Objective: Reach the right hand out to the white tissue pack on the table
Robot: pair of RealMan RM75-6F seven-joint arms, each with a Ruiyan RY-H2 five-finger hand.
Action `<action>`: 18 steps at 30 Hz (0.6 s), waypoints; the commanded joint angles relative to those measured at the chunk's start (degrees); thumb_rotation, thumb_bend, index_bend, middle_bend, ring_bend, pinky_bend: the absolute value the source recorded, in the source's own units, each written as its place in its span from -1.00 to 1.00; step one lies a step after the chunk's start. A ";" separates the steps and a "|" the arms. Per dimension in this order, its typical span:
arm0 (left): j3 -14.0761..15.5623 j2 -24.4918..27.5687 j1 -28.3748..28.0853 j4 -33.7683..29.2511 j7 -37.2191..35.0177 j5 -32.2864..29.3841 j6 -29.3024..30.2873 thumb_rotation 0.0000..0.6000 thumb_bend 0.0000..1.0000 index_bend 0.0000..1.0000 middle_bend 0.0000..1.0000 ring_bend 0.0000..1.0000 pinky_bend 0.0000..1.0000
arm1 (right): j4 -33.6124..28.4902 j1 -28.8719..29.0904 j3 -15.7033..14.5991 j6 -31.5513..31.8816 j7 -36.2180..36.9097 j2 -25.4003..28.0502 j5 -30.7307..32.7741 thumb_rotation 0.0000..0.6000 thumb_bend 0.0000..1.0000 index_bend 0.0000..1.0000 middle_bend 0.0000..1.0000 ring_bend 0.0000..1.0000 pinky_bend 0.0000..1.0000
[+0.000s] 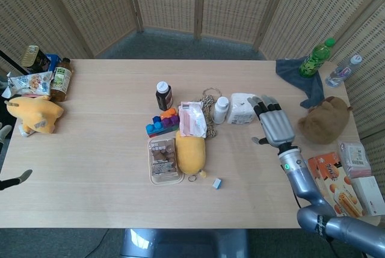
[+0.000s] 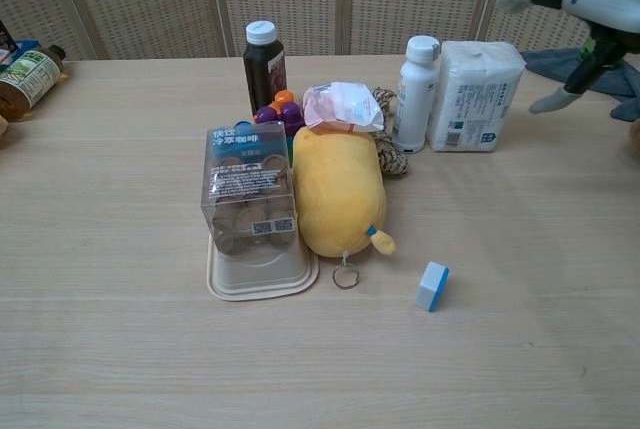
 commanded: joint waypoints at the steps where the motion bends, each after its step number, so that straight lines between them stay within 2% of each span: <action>1: -0.22 -0.48 -0.08 1.08 0.83 -0.36 0.44 1.00 -1.00 -0.77 -1.00 -1.00 -1.00 | 7.80 5.26 0.92 -5.37 -1.59 -4.45 2.29 1.00 -1.00 -1.00 -1.00 -1.00 -1.00; 7: -0.89 -1.28 -0.30 2.77 1.10 -1.75 0.63 1.00 -1.00 -0.75 -1.00 -1.00 -1.00 | 19.26 11.41 1.42 -11.21 -1.34 -9.26 5.85 1.00 -1.00 -1.00 -1.00 -1.00 -1.00; 11: -1.03 -1.92 -0.64 3.67 1.47 -2.54 0.13 1.00 -1.00 -0.75 -1.00 -1.00 -1.00 | 24.70 13.98 1.58 -13.32 -1.20 -11.13 7.46 1.00 -1.00 -1.00 -1.00 -1.00 -1.00; 18: -0.74 -2.77 -0.78 3.99 2.41 -2.23 0.23 1.00 -1.00 -0.74 -1.00 -1.00 -1.00 | 29.87 14.95 1.54 -14.67 5.74 -12.23 6.91 1.00 -1.00 -1.00 -1.00 -1.00 -1.00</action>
